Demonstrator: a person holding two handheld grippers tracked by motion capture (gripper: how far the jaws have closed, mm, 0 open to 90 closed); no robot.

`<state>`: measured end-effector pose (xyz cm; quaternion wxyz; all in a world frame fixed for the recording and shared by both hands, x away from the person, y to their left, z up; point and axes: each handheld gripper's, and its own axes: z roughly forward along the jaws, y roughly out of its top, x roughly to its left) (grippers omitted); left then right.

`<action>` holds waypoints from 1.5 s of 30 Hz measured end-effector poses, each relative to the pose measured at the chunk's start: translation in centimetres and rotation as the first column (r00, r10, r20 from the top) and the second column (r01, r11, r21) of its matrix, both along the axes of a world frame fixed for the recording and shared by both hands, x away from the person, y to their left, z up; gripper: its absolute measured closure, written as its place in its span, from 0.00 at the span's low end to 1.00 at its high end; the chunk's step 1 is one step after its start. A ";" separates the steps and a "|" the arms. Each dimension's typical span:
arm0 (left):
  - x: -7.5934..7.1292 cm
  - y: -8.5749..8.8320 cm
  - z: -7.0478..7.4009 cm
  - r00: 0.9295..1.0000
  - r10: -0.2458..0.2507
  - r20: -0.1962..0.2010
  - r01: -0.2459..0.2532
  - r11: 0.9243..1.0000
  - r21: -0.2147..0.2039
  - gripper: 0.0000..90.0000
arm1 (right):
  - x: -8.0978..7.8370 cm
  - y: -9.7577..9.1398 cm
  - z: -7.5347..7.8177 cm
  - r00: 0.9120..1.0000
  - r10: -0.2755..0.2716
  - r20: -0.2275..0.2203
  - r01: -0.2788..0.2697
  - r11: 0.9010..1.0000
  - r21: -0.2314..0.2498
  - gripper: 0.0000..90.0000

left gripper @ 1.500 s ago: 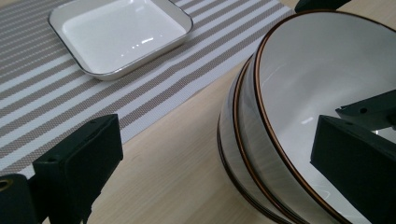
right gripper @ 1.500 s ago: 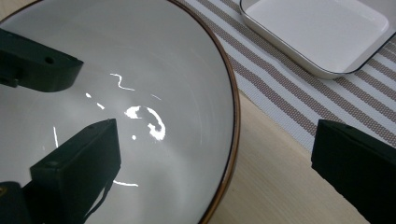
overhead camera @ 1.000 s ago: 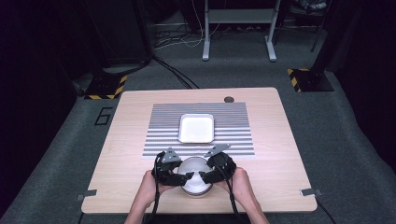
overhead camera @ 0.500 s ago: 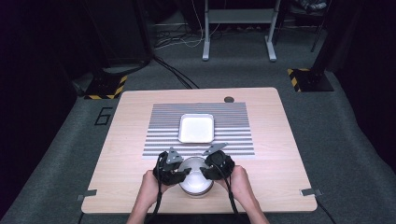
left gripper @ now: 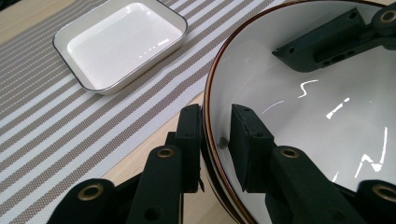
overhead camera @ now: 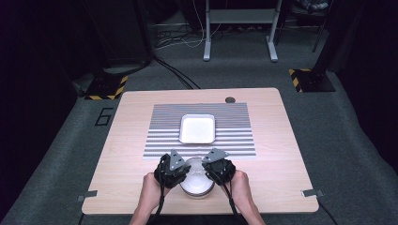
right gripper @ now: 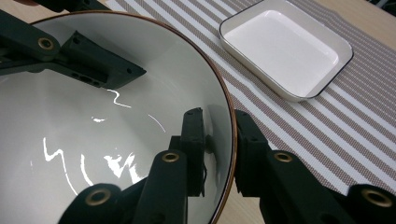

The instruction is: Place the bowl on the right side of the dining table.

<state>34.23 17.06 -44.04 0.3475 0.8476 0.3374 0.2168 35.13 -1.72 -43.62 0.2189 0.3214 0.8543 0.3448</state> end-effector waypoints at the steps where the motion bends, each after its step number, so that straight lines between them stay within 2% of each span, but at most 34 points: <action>1: 0.0 0.0 0.0 1.000 0.000 0.004 0.000 1.000 0.004 0.83 | -0.1 0.0 0.0 1.000 0.001 0.011 -0.001 1.000 0.002 0.87; 5: -0.2 -0.1 0.0 1.000 0.001 0.024 -0.001 1.000 0.014 0.83 | -0.4 -0.2 0.0 0.999 0.001 0.040 -0.001 1.000 0.016 0.90; 8: -0.3 -0.2 0.1 0.999 0.012 0.040 -0.012 1.000 0.003 0.85 | -0.7 -0.2 0.2 0.997 0.010 0.072 -0.011 1.000 0.004 0.91; 12: -0.7 -0.2 0.4 0.996 0.015 0.083 -0.016 1.000 0.009 0.88 | -1.1 -0.3 0.7 0.992 0.028 0.123 -0.030 0.999 0.018 0.92; 14: -0.9 -0.2 0.6 0.994 0.014 0.112 -0.016 1.000 0.015 0.89 | -1.3 -0.1 0.9 0.987 0.037 0.157 -0.038 0.999 0.003 0.92; 18: -1.1 -0.2 0.7 0.992 0.005 0.128 -0.007 1.000 0.021 0.91 | -1.7 0.0 0.9 0.981 0.037 0.192 -0.039 0.999 0.003 0.91; 22: -1.0 -0.3 0.7 0.993 -0.003 0.118 -0.001 0.999 0.038 0.90 | -1.8 0.0 1.0 0.980 0.036 0.198 -0.036 0.999 -0.003 0.91; 25: -0.9 -0.1 0.7 0.993 0.000 0.114 -0.002 1.000 0.014 0.90 | -1.7 0.0 0.9 0.982 0.034 0.188 -0.035 0.999 0.002 0.91; 26: -1.0 -0.1 0.7 0.992 -0.004 0.125 0.003 1.000 0.006 0.91 | -1.7 -0.1 0.9 0.983 0.033 0.182 -0.035 0.999 0.005 0.91; 29: -1.3 -0.2 0.8 0.986 -0.010 0.166 0.004 0.999 0.033 0.92 | -1.4 -0.2 0.7 0.990 0.023 0.142 -0.027 0.999 0.022 0.88; 31: -1.4 -0.1 0.8 0.986 -0.010 0.168 0.005 1.000 0.031 0.93 | -1.0 -0.1 0.4 0.994 0.024 0.104 -0.025 1.000 0.007 0.86; 34: -1.7 -0.2 0.7 0.981 -0.005 0.193 -0.002 0.999 0.033 0.93 | -0.8 0.0 0.2 0.996 0.011 0.088 -0.011 1.000 -0.003 0.90; 36: -1.9 -0.3 0.8 0.978 -0.002 0.207 -0.006 0.999 0.040 0.93 | -0.8 0.0 0.4 0.995 0.010 0.102 -0.010 1.000 0.004 0.92; 40: -2.1 -0.4 0.8 0.975 0.001 0.224 -0.012 0.999 0.050 0.93 | -1.2 0.1 0.4 0.990 0.018 0.142 -0.016 1.000 -0.014 0.93; 45: -1.6 -0.2 0.5 0.981 -0.005 0.195 -0.004 0.999 0.044 0.92 | -1.4 0.1 0.5 0.982 0.029 0.188 -0.026 1.000 -0.016 0.92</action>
